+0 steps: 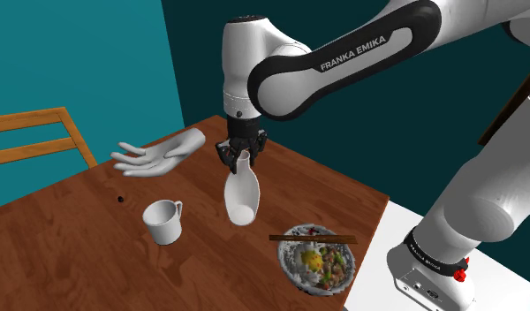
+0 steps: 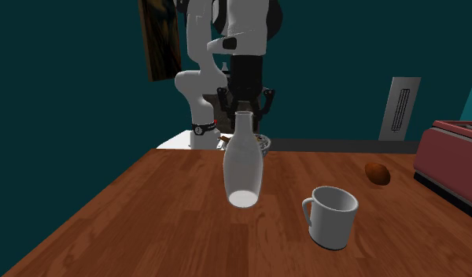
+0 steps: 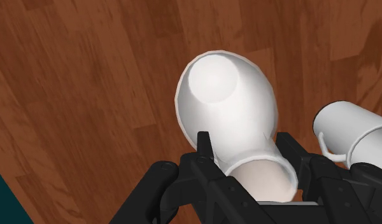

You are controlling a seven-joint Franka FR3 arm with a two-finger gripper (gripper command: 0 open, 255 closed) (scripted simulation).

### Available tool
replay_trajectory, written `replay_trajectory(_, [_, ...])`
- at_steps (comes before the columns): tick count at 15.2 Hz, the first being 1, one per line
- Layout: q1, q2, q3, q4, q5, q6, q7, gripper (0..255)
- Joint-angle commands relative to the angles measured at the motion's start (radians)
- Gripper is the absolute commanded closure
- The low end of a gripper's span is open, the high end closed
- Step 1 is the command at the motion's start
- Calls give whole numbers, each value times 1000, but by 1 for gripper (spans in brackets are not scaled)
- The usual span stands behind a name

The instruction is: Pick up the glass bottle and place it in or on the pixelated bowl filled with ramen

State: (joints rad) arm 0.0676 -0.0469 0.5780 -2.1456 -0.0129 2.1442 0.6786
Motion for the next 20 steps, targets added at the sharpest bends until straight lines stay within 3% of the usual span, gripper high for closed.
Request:
replay_trajectory(1, [0,0,0,0,0,0,0,255])
replay_trajectory(20, [-4,-72,-16,191,42,-252,-38,255])
